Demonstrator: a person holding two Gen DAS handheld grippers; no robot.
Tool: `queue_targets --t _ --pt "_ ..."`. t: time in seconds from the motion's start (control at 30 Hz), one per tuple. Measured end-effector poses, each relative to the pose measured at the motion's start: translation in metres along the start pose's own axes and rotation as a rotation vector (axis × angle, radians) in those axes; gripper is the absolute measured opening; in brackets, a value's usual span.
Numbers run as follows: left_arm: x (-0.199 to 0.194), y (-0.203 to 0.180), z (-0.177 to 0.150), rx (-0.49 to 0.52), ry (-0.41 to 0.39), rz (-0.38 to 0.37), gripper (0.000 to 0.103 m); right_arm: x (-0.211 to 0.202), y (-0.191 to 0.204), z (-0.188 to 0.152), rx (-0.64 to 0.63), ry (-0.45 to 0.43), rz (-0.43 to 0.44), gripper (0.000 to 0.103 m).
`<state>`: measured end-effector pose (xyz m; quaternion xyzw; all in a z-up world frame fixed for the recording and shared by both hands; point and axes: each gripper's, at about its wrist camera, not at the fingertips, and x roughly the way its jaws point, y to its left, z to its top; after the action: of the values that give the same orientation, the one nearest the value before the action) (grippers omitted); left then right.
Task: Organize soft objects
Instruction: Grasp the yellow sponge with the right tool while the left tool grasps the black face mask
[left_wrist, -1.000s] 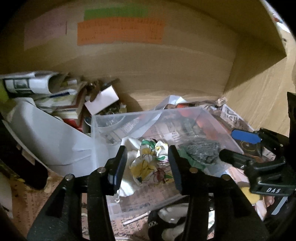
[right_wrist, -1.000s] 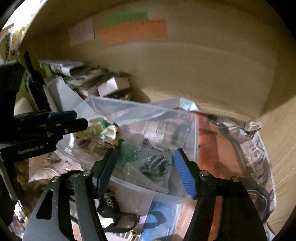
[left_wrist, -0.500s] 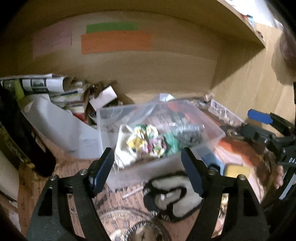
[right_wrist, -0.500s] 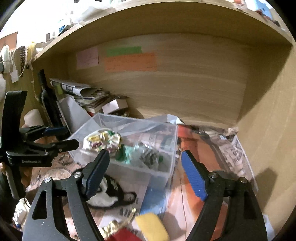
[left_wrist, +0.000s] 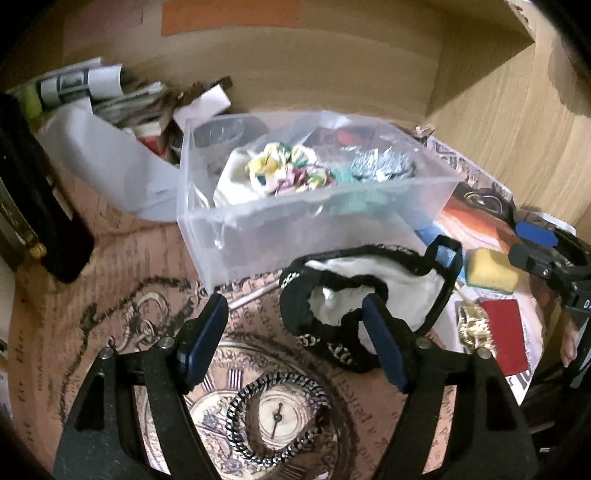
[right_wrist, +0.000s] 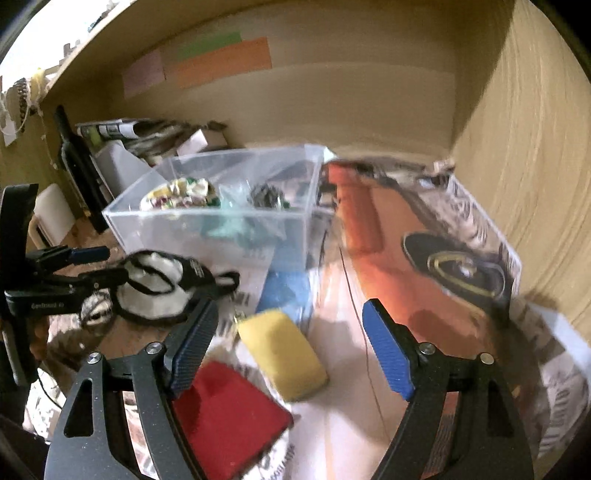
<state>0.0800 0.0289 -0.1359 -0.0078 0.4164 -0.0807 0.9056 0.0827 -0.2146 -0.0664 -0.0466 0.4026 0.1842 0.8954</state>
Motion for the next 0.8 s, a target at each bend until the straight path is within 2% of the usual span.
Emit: queue_targets --t 0.1,0.3,0.37,0.4,0.53,0.63,0.8 --pt "0.007 0.0 -0.003 -0.008 0.016 -0.003 0.073 0.007 -0.003 -0.009 0.018 0.031 0.004 0.078" --pt "0.019 -0.003 -0.003 -0.011 0.058 -0.049 0.054 0.018 -0.004 -0.019 0.038 0.07 0.015 0.078" --pt "0.024 -0.004 -0.002 -0.01 0.069 -0.062 0.045 0.019 -0.006 -0.02 0.045 0.062 0.019 0.069" --pt "0.026 -0.005 -0.002 -0.013 0.077 -0.063 0.042 0.019 -0.006 -0.02 0.043 0.06 0.021 0.062" --pt "0.03 -0.004 -0.001 -0.029 0.073 -0.075 0.033 0.017 -0.007 -0.02 0.036 0.054 0.03 0.041" --pt "0.027 -0.005 0.0 -0.034 0.058 -0.072 0.028 0.015 -0.007 -0.02 0.037 0.043 0.031 0.035" --pt "0.004 -0.008 0.004 0.004 -0.005 -0.035 0.023 0.005 -0.006 -0.014 0.035 -0.006 0.025 0.034"
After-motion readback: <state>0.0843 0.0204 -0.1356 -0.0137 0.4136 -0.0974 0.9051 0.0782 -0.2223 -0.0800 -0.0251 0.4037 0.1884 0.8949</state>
